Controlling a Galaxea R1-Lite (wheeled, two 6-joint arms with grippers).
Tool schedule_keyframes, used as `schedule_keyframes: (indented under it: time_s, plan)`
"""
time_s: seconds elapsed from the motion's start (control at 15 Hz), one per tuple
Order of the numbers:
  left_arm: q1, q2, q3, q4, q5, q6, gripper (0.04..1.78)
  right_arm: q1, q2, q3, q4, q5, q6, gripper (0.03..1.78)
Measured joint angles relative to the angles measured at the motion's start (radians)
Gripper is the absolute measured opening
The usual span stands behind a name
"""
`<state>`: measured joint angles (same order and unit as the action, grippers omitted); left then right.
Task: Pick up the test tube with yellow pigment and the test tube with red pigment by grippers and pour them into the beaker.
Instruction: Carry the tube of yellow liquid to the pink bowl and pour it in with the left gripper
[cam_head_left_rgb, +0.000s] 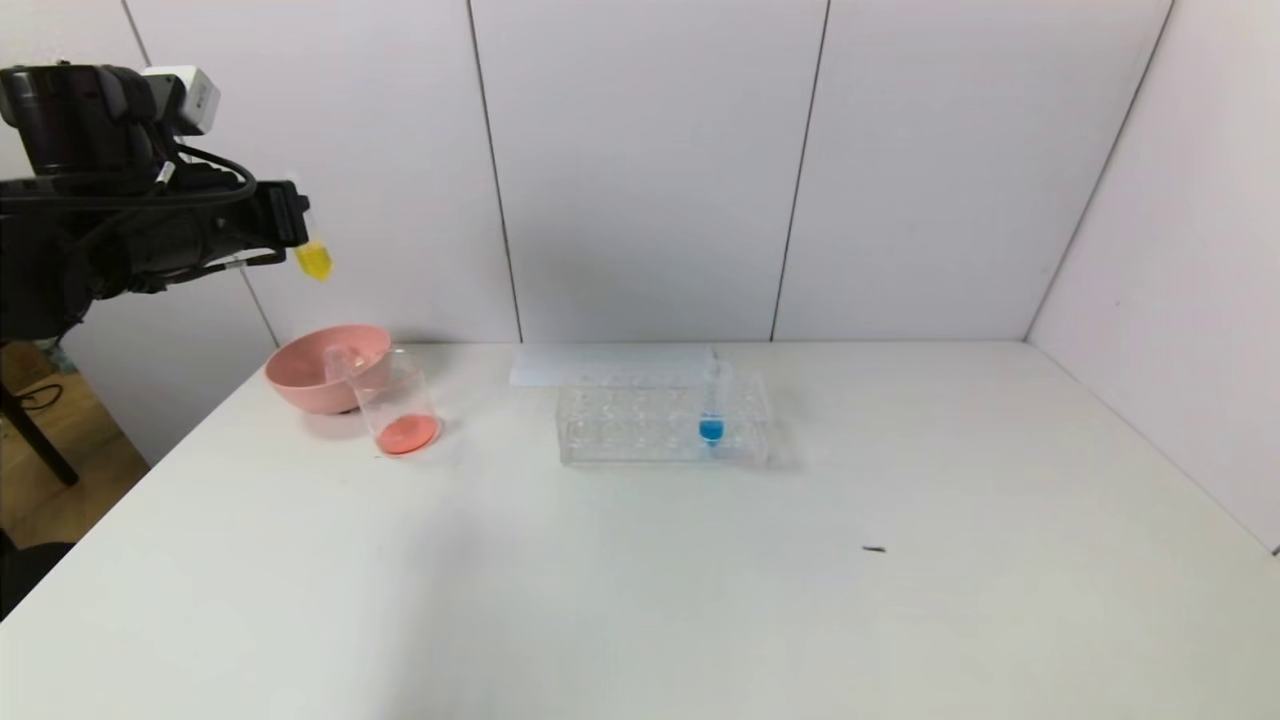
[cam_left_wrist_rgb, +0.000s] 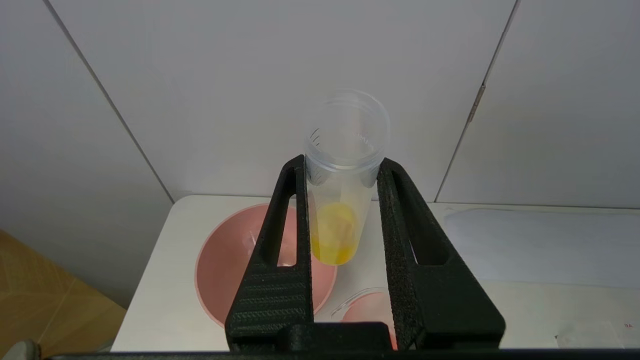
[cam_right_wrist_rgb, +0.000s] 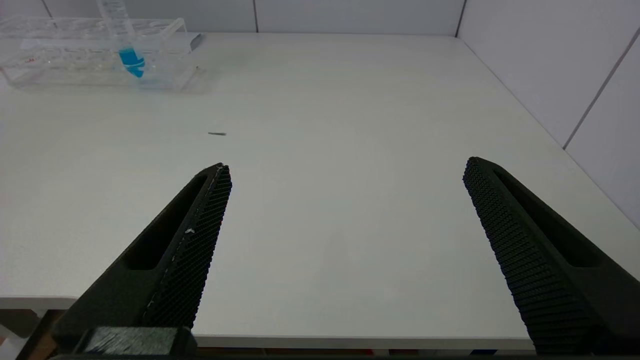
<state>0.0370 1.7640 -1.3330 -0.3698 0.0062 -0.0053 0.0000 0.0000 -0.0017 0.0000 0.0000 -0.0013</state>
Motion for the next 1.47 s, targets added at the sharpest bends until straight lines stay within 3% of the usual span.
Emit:
schedule_keyframes:
  time_s: [0.47, 0.67, 1.47]
  plan:
    - [0.030, 0.002, 0.028, 0.014, -0.031, 0.007, 0.44, 0.000, 0.000, 0.000, 0.000, 0.000, 0.000, 1.70]
    - [0.037, 0.001, 0.045, 0.034, -0.097, 0.021, 0.44, 0.000, 0.000, 0.000, 0.000, 0.000, 0.000, 1.70]
    - [0.050, 0.012, 0.110, 0.023, -0.101, 0.034, 0.44, 0.000, 0.000, 0.000, 0.000, 0.000, 0.001, 1.70]
